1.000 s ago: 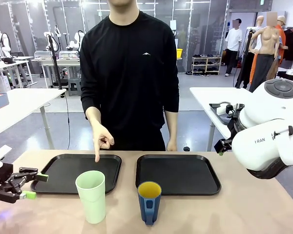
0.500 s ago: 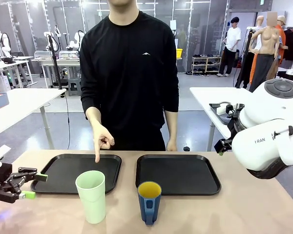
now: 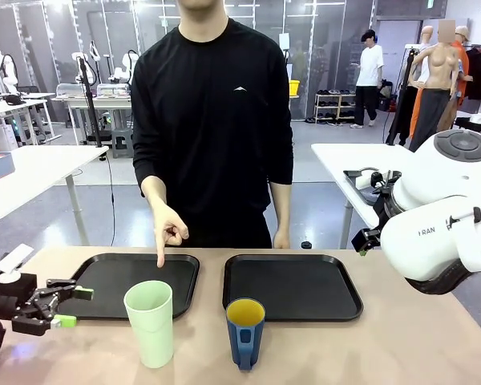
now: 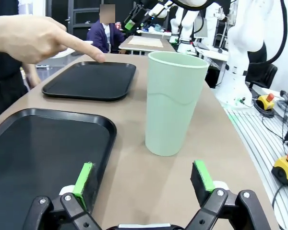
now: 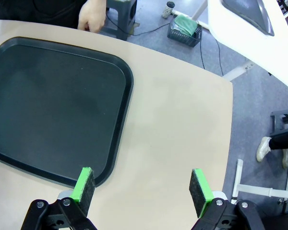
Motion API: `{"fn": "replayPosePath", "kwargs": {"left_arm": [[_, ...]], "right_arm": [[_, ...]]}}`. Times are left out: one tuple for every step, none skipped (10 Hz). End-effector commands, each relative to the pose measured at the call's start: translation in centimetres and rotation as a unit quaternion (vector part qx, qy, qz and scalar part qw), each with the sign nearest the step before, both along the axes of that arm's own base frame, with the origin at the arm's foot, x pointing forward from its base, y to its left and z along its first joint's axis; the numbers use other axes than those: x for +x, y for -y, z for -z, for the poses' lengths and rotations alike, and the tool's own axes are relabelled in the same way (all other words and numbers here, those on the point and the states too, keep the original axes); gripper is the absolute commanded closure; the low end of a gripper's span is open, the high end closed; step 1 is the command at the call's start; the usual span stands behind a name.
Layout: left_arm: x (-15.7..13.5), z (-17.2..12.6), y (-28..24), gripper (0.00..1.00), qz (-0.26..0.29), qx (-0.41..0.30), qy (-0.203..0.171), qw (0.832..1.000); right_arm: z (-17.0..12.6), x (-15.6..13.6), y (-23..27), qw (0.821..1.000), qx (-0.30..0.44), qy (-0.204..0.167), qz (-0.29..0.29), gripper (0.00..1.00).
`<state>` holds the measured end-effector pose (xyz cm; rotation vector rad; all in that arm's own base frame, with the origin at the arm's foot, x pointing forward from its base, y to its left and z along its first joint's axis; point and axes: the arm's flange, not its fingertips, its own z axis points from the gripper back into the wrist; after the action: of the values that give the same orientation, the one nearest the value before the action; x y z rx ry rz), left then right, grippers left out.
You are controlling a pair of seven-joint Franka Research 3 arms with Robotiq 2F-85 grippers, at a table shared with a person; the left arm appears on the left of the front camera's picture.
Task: Sort and store the cups by type.
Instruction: Pick up the Reusable plastic cup.
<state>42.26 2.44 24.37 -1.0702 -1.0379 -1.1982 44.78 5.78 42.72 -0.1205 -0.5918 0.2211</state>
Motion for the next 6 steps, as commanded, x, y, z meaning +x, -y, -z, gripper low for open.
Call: {"fn": "replayPosePath", "kwargs": {"left_arm": [[0.6, 0.6, 1.4, 0.0, 0.021, -0.01, -0.001, 1.0], [0.8, 0.8, 2.6, 0.0, 0.034, -0.018, -0.001, 0.999], [0.9, 1.0, 3.7, 0.0, 0.045, -0.023, -0.004, 0.999], [1.0, 1.2, 4.5, 0.0, 0.058, -0.026, -0.005, 0.998], [1.2, 1.4, 5.6, 0.0, 0.064, -0.03, -0.007, 0.998], [1.5, 1.5, 7.0, 0.0, 0.073, -0.034, -0.004, 0.997]], "right_arm": [[0.0, 0.0, 0.0, 1.0, -0.003, 0.0, -0.002, 0.0], [0.0, 0.0, 0.0, 1.0, -0.003, 0.0, -0.002, 0.0], [0.0, 0.0, 0.0, 1.0, -0.003, 0.0, -0.002, 0.0], [0.0, 0.0, 0.0, 1.0, -0.003, 0.0, -0.002, 0.0], [0.0, 0.0, 0.0, 1.0, -0.003, 0.0, -0.002, 0.0], [0.0, 0.0, 0.0, 1.0, -0.003, 0.0, -0.002, 0.0]]}}
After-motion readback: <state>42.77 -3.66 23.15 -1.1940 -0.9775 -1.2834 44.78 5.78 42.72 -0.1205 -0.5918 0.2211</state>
